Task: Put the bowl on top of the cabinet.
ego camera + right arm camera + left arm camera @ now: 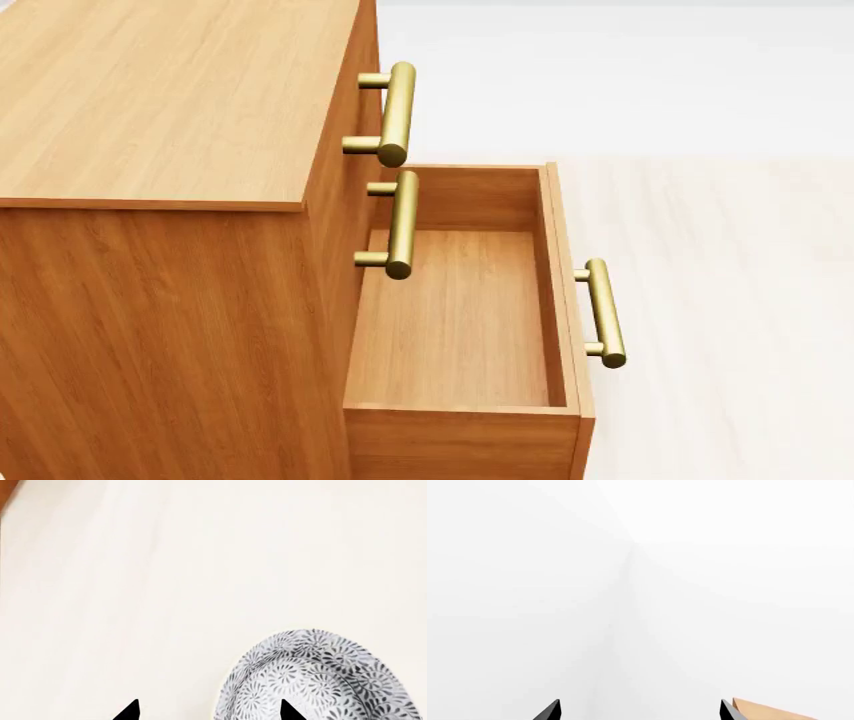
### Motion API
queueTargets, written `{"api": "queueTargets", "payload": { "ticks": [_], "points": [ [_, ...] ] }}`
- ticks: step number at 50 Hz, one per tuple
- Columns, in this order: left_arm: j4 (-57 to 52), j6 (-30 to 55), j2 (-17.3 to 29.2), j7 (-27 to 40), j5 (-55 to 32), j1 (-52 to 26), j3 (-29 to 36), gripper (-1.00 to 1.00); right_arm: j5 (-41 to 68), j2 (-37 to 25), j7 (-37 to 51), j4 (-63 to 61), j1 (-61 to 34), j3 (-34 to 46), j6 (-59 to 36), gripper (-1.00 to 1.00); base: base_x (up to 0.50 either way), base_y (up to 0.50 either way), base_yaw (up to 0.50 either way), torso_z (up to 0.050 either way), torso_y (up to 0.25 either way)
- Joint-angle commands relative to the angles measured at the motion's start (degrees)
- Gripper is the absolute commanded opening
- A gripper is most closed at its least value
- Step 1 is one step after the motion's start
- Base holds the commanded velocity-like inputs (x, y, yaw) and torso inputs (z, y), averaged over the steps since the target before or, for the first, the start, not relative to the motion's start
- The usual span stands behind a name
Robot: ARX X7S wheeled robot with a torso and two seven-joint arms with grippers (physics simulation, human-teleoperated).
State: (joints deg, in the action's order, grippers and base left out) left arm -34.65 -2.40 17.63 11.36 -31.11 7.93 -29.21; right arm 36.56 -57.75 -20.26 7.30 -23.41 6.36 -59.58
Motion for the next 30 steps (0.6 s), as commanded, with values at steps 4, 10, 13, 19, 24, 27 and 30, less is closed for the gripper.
{"api": "queueTargets", "payload": {
  "ticks": [4,10,13,19,24,27,30],
  "points": [
    [0.2,-0.3,0.1,0.1,0.0,0.0,0.1,1.00,-2.7,2.6,0.0,3.8,-0.2,4.2,1.3,1.00,0.00,0.00,0.00,0.000,0.000],
    [0.3,-0.3,0.2,0.1,0.0,0.0,0.2,1.00,-3.5,2.8,0.0,4.5,-0.6,5.1,1.8,1.00,0.00,0.00,0.00,0.000,0.000],
    [0.3,-0.3,0.2,0.2,-0.1,0.0,0.2,1.00,-4.0,3.1,0.1,5.3,-1.2,5.5,1.9,1.00,0.00,0.00,0.00,0.000,0.000],
    [0.4,-0.4,0.3,0.2,0.0,0.0,0.4,1.00,-4.4,3.5,-0.1,6.5,-1.7,6.3,1.7,1.00,0.00,0.00,0.00,0.000,0.000],
    [0.4,-0.4,0.4,0.4,-0.1,0.0,0.3,1.00,-5.0,4.0,0.7,7.9,-1.6,6.3,2.1,1.00,0.00,0.00,0.00,0.000,0.000],
    [0.4,-0.4,0.4,0.4,-0.1,0.1,0.4,1.00,-5.5,4.3,1.4,8.7,-1.4,6.5,2.4,1.00,0.00,0.00,0.00,0.000,0.000],
    [0.4,-0.4,0.5,0.4,-0.1,0.1,0.4,1.00,-4.9,4.4,1.3,8.6,-0.8,6.1,1.9,1.00,0.00,0.00,0.00,0.000,0.000]
  ]
}}
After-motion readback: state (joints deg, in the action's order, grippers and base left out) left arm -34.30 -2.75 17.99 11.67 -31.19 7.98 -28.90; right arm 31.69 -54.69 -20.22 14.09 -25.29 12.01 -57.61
